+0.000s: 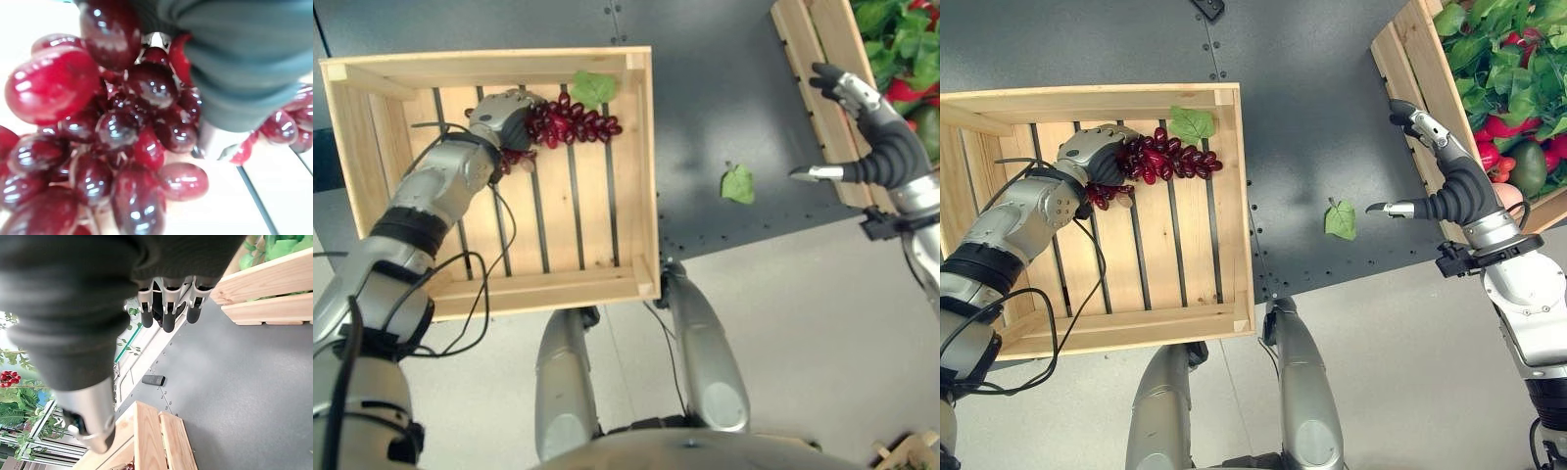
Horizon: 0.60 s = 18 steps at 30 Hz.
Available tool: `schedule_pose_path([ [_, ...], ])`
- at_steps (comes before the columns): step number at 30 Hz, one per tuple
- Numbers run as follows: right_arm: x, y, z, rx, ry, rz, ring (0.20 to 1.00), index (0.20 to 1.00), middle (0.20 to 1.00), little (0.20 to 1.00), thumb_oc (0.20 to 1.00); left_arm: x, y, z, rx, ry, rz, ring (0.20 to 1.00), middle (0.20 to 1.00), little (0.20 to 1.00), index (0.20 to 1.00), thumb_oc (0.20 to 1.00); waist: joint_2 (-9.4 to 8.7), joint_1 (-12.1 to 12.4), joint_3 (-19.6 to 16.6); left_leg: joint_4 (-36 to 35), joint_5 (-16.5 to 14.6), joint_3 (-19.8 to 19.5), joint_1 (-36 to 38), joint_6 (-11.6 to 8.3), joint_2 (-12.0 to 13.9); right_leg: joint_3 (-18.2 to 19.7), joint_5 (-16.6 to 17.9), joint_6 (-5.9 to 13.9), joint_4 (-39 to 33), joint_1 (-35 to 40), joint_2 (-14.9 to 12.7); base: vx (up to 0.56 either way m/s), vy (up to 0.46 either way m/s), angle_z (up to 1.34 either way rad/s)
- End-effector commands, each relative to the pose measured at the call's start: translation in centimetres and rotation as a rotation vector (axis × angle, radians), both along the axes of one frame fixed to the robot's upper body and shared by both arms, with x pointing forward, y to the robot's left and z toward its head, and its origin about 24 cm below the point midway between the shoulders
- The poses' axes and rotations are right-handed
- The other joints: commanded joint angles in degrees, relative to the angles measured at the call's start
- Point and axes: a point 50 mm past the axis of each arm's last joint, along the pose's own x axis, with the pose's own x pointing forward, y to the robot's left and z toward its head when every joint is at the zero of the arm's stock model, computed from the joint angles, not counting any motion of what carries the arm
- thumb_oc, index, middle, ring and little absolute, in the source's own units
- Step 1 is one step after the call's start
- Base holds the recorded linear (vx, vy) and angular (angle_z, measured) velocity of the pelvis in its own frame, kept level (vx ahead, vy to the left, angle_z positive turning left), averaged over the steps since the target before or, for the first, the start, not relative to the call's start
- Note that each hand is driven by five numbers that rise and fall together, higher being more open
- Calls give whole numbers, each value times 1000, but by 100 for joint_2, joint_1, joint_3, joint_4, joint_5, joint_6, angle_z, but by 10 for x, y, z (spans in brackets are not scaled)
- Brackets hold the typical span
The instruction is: Pick up the fruits from the basket on one side to the basket on the other side
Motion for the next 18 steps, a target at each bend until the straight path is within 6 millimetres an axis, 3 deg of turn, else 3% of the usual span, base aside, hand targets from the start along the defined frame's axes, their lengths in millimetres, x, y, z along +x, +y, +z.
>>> schedule_pose_path([
  [1,-12,6,40,27,-188,57,1000,1000,1000,1000,1000,-33,58,-114,209,513,273,200,200,200,200,200,-117,49,306,-300,-227,17,451,-123,-269,-103,-294,1099,387,253,-163,-68,-15,-1],
  [2,-13,6,41,26,-191,57,1000,1000,1000,1000,1000,-32,58,-114,208,510,273,200,200,200,200,200,-133,35,306,-301,-98,113,360,-81,-269,-168,-182,1038,354,176,-186,75,13,-1],
  [3,-12,6,40,28,-189,53,1000,1000,1000,1000,1000,-32,57,-114,204,510,269,200,200,200,200,200,-109,57,306,-303,-226,11,461,-120,-275,-106,-295,1102,393,257,-165,-69,-19,-1],
  [4,-13,6,41,27,-192,52,1000,1000,1000,1000,1000,-32,56,-114,203,507,269,200,200,200,200,200,-124,44,306,-302,-98,106,371,-78,-274,-170,-183,1042,361,180,-188,0,0,0],
  [7,-12,5,40,31,-190,46,1000,1000,1000,1000,1000,-32,55,-112,201,498,263,200,200,200,200,200,-88,67,306,-326,-223,2,486,-116,-292,-114,-301,1103,384,277,-165,1,0,1],
  [8,-12,4,40,33,-192,43,1000,1000,1000,1000,1000,-32,55,-112,201,497,264,200,200,200,200,200,-100,59,306,-322,-97,94,397,-74,-291,-177,-192,1044,354,204,-190,0,0,0],
  [13,-12,4,40,40,-192,41,1000,1000,1000,1000,1000,-33,55,-111,177,489,254,200,200,200,200,200,-90,82,306,-314,-88,80,395,-68,-298,-189,-182,1035,362,208,-195,-15,-3,0],
  [18,-12,1,35,67,-175,39,1000,1000,1000,1000,1000,-39,49,-96,-70,407,187,200,200,200,200,200,-39,151,306,-314,-95,48,446,-61,-315,-206,-192,1019,369,270,-210,0,0,0],
])
